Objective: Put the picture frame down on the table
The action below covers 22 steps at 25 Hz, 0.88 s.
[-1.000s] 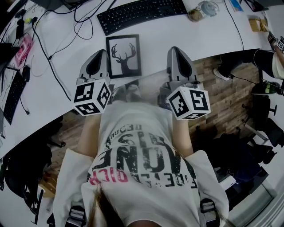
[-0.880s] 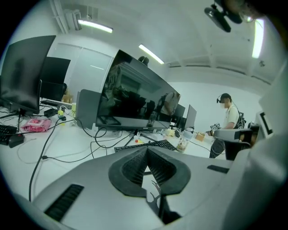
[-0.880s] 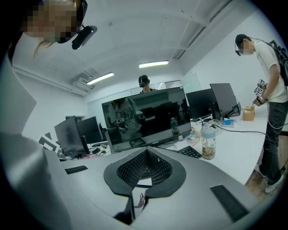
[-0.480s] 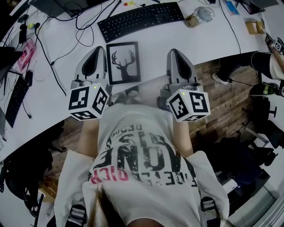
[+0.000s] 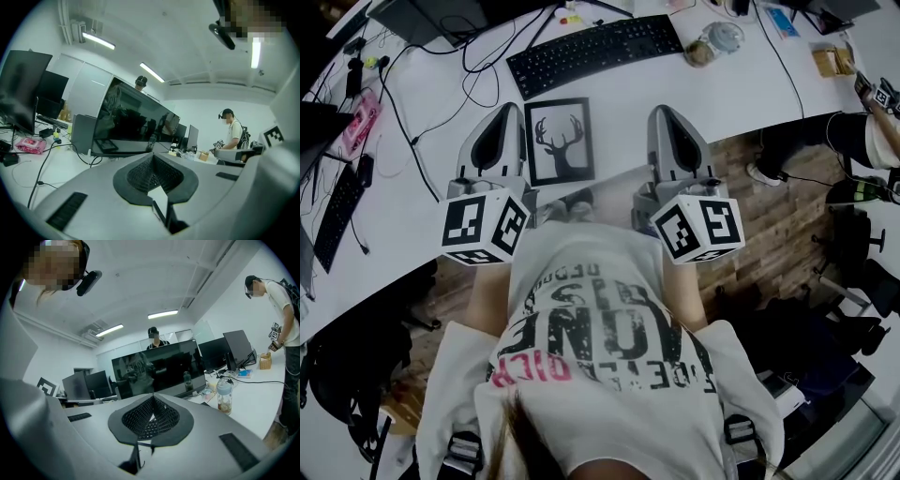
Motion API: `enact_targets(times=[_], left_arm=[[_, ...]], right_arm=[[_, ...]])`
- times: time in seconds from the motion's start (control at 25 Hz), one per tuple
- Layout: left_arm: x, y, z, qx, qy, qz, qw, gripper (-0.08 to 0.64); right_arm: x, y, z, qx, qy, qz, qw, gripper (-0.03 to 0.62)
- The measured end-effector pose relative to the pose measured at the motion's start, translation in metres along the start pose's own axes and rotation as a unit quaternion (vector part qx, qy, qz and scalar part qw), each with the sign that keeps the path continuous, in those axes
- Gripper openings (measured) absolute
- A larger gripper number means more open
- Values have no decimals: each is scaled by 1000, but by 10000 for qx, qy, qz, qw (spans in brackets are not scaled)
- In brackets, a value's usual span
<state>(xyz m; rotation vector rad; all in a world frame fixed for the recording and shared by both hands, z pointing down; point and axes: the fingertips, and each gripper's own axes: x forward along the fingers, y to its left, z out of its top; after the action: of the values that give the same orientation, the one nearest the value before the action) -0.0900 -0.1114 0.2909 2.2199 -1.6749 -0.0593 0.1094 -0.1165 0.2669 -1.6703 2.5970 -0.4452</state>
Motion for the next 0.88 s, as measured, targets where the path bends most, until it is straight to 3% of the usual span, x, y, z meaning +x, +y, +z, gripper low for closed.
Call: enact_targets(times=[0.48,0.88], left_arm=[[-19,-28,11,188,-340,-107,9992,2],[-36,-44,7,129,-448,-123,9988,2]], right_arm=[[-25,7,13,-91,-203,246,9994,-1],[-47,2,13,-122,-204,301,9993,-2]])
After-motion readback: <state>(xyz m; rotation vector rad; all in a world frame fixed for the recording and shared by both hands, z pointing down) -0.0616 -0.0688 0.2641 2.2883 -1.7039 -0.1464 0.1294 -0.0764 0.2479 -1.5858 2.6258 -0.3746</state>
